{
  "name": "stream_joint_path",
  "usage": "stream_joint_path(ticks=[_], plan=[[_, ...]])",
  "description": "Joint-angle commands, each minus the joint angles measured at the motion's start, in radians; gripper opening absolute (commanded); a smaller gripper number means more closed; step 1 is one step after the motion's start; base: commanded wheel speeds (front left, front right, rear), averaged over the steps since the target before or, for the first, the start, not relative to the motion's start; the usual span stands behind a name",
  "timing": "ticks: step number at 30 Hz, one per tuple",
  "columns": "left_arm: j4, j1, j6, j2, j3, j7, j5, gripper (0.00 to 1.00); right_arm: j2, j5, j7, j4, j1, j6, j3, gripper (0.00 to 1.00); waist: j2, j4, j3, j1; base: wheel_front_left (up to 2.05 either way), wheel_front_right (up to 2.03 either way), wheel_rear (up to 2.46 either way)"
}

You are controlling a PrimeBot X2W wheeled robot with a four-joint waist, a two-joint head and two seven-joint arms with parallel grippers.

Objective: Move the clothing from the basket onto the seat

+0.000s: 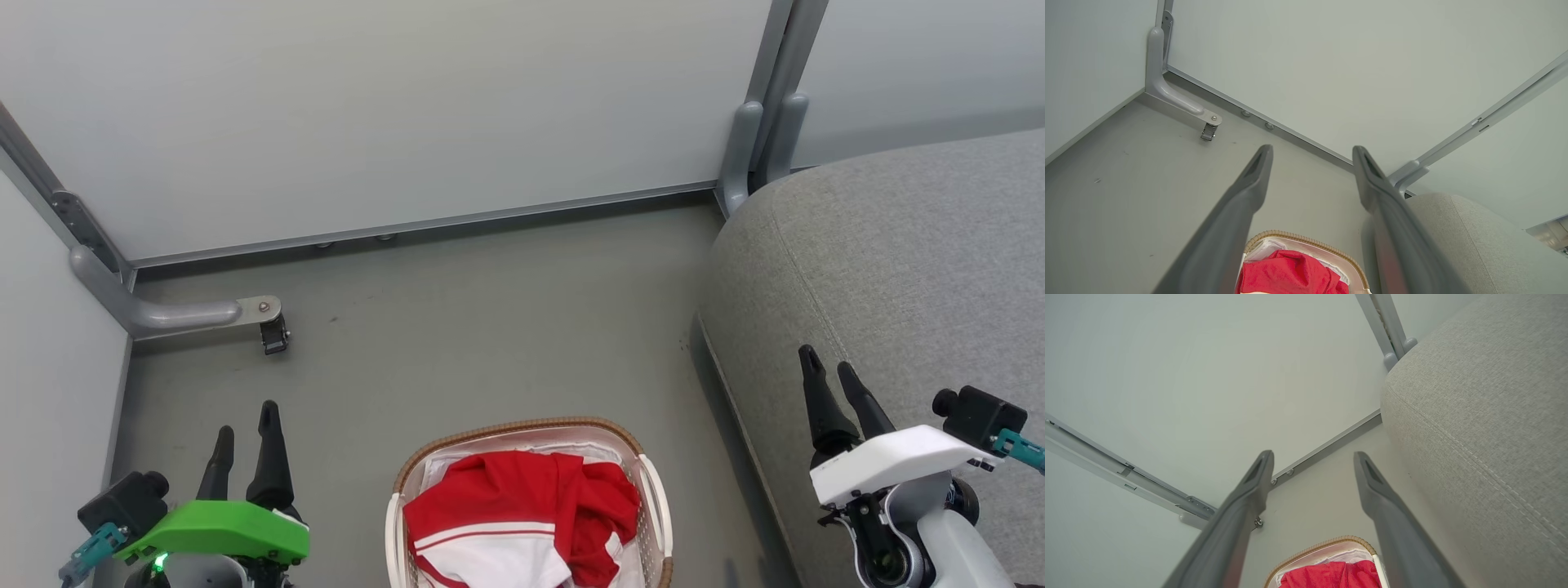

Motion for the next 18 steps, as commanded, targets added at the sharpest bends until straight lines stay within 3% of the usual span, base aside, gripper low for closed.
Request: stream_joint_path(ticks=[1, 18], plan=[[-0.005, -0.008, -0.004, 0.008, -0.005, -0.009, 0.036, 1.0, -0.01, -0.032, -0.011, -0.005, -0.012, 0.0, 0.004, 1.0, 0.0, 0.0, 0.0, 0.0, 0.0, 0.0, 0.0], [0.007, 0.004, -0.004, 0.005, -0.021, -0.054, 0.224, 1.0, -0.016, -0.213, -0.056, 0.006, -0.013, 0.0, 0.034, 1.0, 0.0, 0.0, 0.007, 0.0, 0.0, 0.0, 0.0]])
